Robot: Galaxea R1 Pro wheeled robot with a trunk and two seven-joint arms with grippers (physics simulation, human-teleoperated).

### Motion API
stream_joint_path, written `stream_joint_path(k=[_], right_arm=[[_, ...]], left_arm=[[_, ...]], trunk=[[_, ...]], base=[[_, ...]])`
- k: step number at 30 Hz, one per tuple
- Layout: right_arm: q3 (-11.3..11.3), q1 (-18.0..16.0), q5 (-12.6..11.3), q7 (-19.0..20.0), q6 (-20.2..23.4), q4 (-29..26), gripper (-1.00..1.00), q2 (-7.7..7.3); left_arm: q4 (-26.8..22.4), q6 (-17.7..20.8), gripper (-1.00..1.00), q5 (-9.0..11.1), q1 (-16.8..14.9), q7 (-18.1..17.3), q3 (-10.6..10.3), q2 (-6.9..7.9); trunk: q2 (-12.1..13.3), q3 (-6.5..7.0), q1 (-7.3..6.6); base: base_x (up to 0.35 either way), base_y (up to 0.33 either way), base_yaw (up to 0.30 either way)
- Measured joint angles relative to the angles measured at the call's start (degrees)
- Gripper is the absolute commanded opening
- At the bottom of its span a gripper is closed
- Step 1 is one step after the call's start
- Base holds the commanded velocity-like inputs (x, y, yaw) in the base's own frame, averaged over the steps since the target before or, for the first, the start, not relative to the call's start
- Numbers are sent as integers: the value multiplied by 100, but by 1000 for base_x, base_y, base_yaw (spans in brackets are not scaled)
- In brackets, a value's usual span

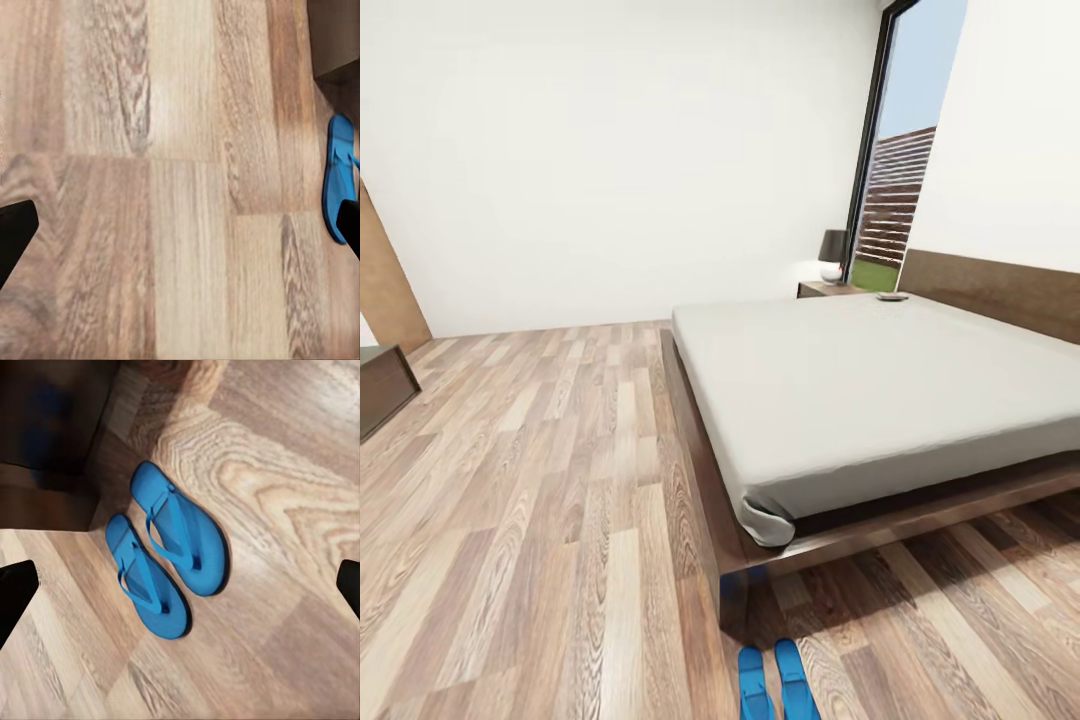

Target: In the bedroom, move the book from the bed onto either nightstand, and place the two sandals side by side next to the bed.

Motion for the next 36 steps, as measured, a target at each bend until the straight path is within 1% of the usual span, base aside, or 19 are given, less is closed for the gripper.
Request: stream_joint_path(k=[5,15,23,27,31,32,36], right_arm=[[-3,0,-4,-5,8,0,100,29],[0,0,-8,-6,2,0,100,50],[-8,0,-8,-23,-52,0,100,149],[-9,0,-9,-84,-37,1,100,162],[-2,1,-7,-263,-14,0,100,173],[0,1,-6,-337,-9,0,100,176],[-2,1,-5,-457,-7,-1,100,179]], left_arm=[[-1,0,100,0,1,139,0,-28],[-1,-1,100,-11,1,191,-4,-73],[-1,10,100,-26,1,199,-23,-115],[-1,32,100,-31,1,220,-27,-134],[-1,46,100,-37,1,350,-29,-196],[-1,47,100,-38,1,426,-30,-216],[0,51,100,-36,1,544,-28,-239]], trunk=[[201,90,-110],[602,269,-330],[603,270,-330],[603,270,-330],[603,270,-330],[603,270,-330],[603,270,-330]], base=[[0,0,0],[0,0,0],[0,0,0],[0,0,0],[0,18,0],[0,100,0],[0,175,0]])
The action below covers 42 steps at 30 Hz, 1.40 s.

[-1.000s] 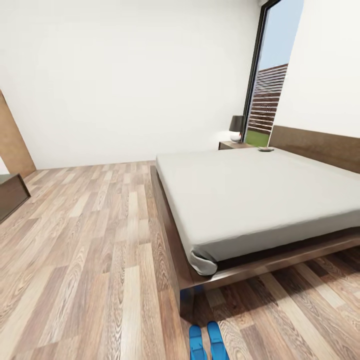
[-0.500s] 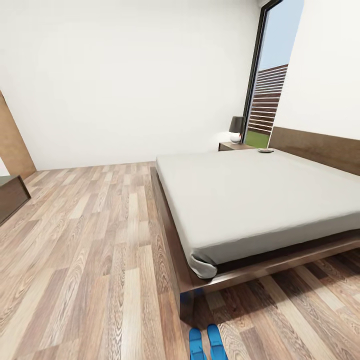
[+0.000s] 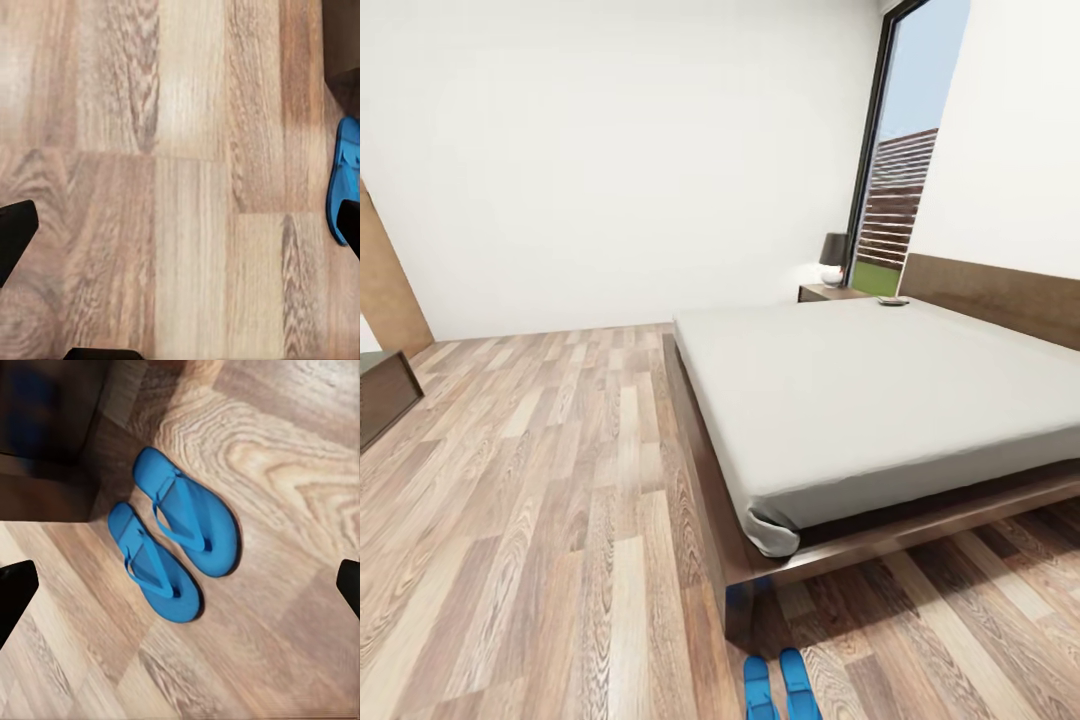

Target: In the bedroom, move the book from the bed onto either nightstand, and place the two sandals side by side next to the bed.

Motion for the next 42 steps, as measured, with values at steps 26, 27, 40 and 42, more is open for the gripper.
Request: stream_joint_path(k=[26,27,40,42], right_arm=[[13,1,-5,-393,-10,-1,100,19],[13,3,-5,-395,-11,-1,100,19],[20,4,-2,-402,-14,-1,100,23],[21,3,0,-402,-14,-1,100,25]], left_arm=[[0,4,100,0,0,116,0,-7],[0,4,100,0,0,116,0,-7],[1,11,100,0,0,126,0,-6],[1,12,100,0,0,127,0,-7]], trunk=[[0,-15,0],[0,-15,0],[0,-15,-2],[0,-15,-2]], base=[[0,275,137],[0,295,247],[78,304,250],[184,297,248]])
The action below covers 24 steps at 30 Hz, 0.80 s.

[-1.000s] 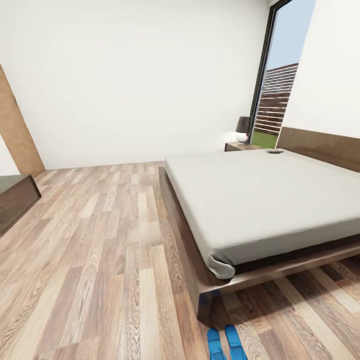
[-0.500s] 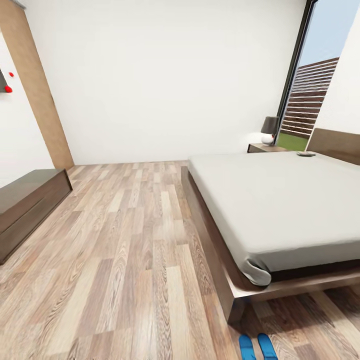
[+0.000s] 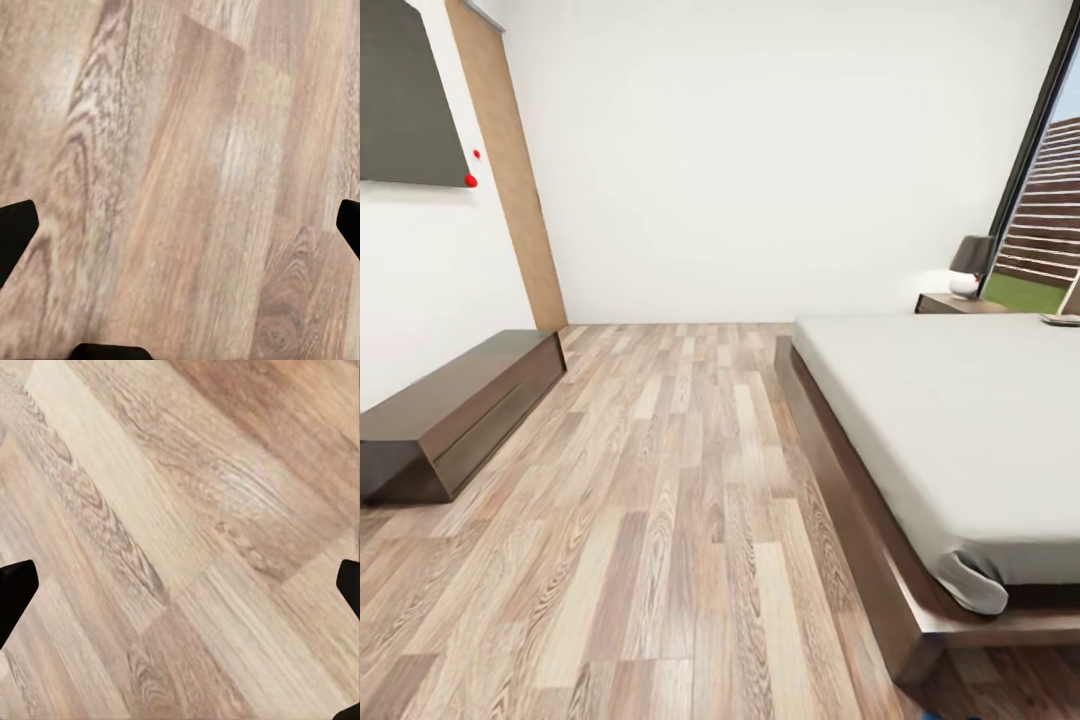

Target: In the bedroom, move the book from the bed onto either nightstand, and place the two sandals side by side next to the bed.

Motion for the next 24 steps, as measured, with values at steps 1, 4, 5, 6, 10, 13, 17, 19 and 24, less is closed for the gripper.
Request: stream_joint_path(k=[1,4,5,6,10,13,17,19,24], right_arm=[[1,1,1,0,0,0,100,4],[1,0,3,2,1,0,100,17],[2,1,7,5,3,1,100,24],[2,0,8,6,4,1,100,27],[2,-2,18,9,6,1,100,50],[2,-1,23,11,6,1,100,58],[5,-2,24,11,10,-4,100,62],[8,-1,24,12,12,-5,100,63],[16,1,24,12,14,-6,100,64]], left_arm=[[0,0,100,0,0,0,0,0],[0,1,100,0,0,9,0,-2],[-1,1,100,0,0,54,0,-4],[-1,0,100,0,1,91,0,-5],[-1,-2,100,-5,1,335,-4,-14],[-2,-3,100,-5,1,448,-7,-17],[-2,-3,100,-9,1,500,-8,-18],[-3,-3,100,-11,1,509,-8,-18],[-8,-3,100,-13,1,527,-9,-18]], trunk=[[0,0,0],[0,0,-1],[0,0,-1],[0,0,-1],[0,0,-1],[0,0,-2],[0,0,-2],[0,0,-2],[0,0,-2]], base=[[210,282,232],[245,250,161],[277,209,87],[287,193,69],[313,142,34],[333,67,12],[339,27,5],[342,12,2],[343,5,1]])
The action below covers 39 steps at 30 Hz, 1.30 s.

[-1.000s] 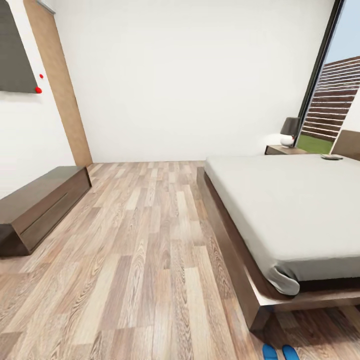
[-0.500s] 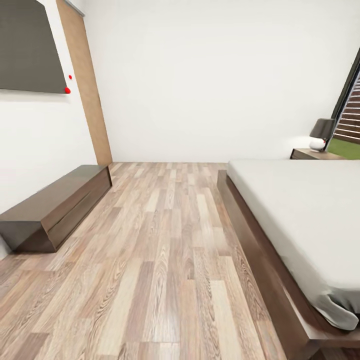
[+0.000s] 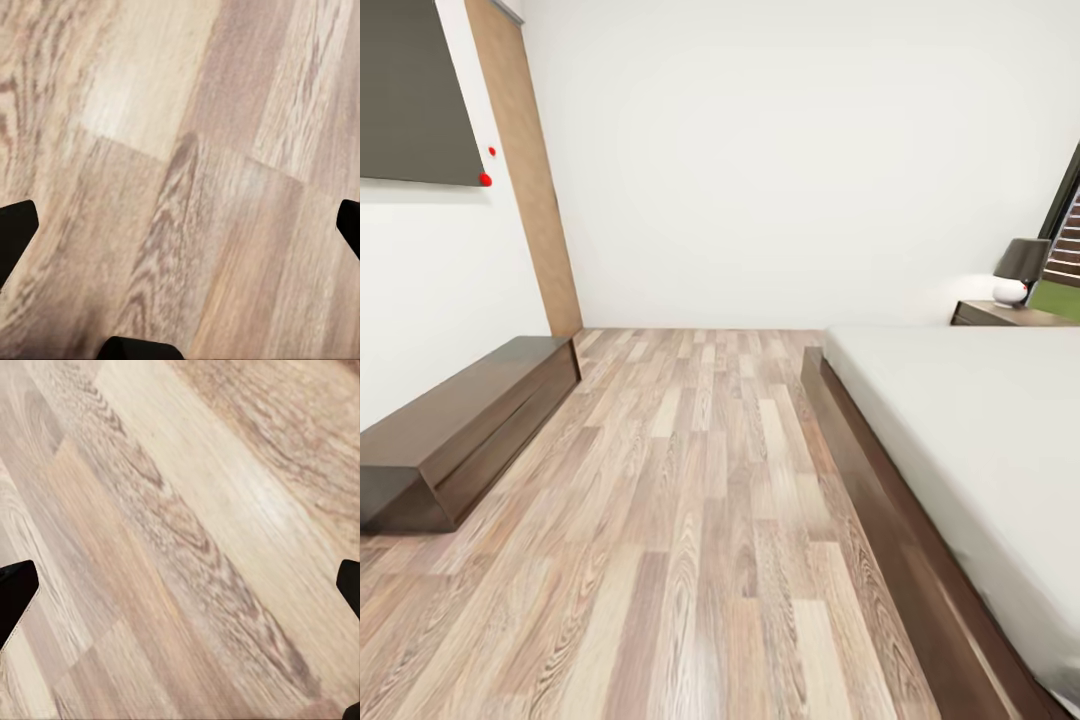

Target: In the bedroom, move the book from the bed onto either nightstand, and place the two sandals side by side next to the bed.

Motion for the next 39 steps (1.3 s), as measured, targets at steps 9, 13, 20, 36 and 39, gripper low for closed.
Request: stream_joint_path(k=[9,13,20,36,39], right_arm=[[9,-1,0,-7,1,-1,100,13],[9,-2,1,-8,1,-1,100,16],[9,-3,0,-9,1,-1,100,18],[2,-1,-1,-9,5,-1,100,18],[2,0,-1,-9,8,-1,100,18]], left_arm=[[-3,0,100,-1,0,4,0,0],[-2,0,100,-1,0,0,0,0],[-3,0,100,-5,0,1,0,0],[-1,0,100,-7,0,1,0,0],[-2,0,100,-19,0,-1,0,0]], trunk=[[0,0,0],[0,0,0],[0,0,0],[0,0,0],[0,0,0]], base=[[344,1,0],[344,0,0],[344,0,0],[344,0,0],[344,0,0]])
